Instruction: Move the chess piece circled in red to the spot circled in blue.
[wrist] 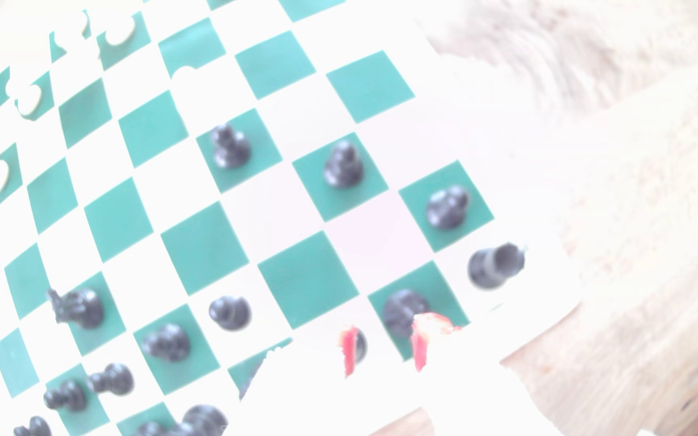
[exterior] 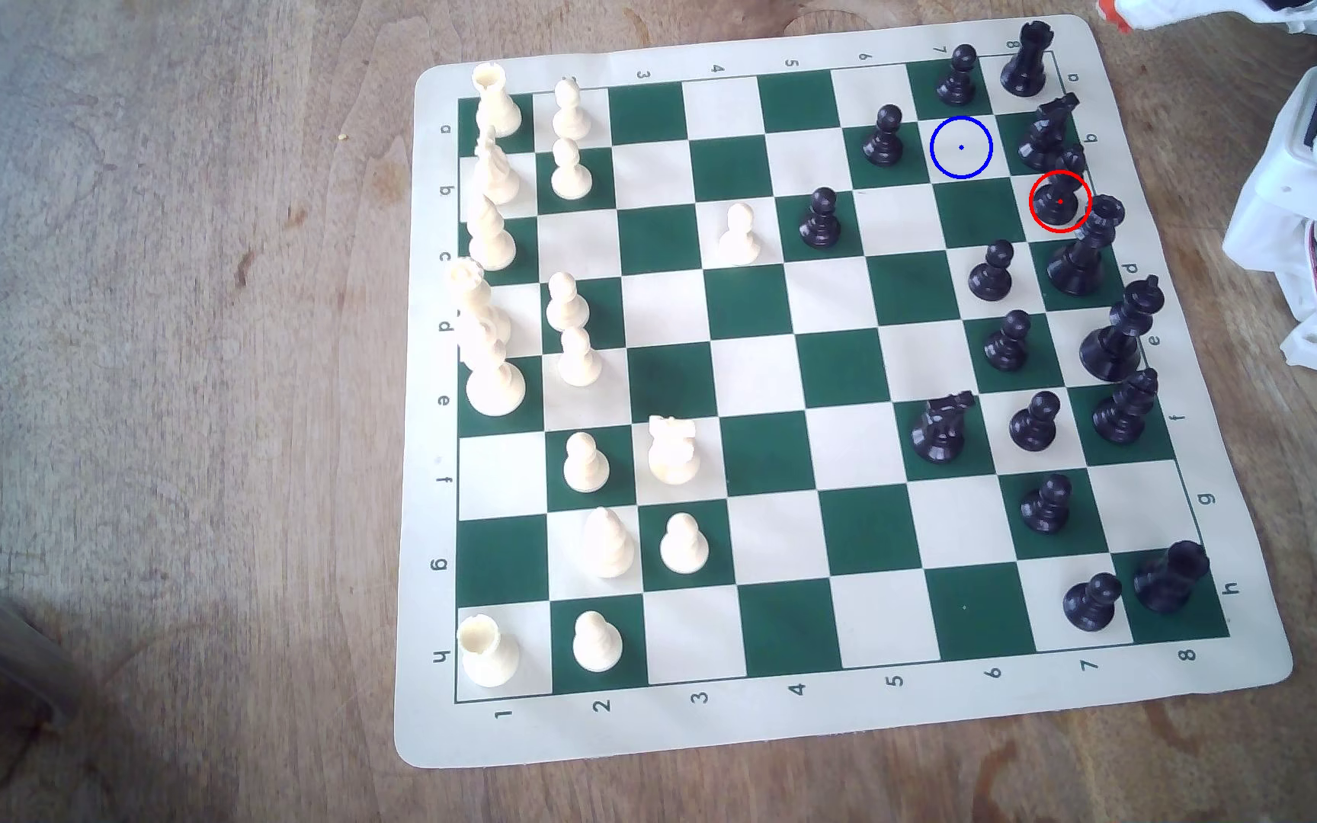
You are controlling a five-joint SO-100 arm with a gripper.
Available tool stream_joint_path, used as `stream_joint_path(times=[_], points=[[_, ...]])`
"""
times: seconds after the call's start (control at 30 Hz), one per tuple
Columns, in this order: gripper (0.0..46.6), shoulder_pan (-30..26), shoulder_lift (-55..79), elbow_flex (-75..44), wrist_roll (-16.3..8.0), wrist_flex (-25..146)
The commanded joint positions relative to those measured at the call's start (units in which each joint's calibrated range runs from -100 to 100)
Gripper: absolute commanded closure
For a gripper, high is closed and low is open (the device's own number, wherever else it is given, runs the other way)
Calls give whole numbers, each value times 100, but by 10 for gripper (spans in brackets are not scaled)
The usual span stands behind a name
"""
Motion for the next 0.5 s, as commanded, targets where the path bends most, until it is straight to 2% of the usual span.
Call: stream_joint_path(times=[0.0, 0.07, 0.2, 0.3, 0.47], points=[[321, 10, 591, -270, 83, 339], [353, -29, 769, -161, 73, 511], [375, 57, 905, -16, -54, 666], [372, 88, 880, 138, -54, 584], [371, -13, 837, 845, -249, 44]])
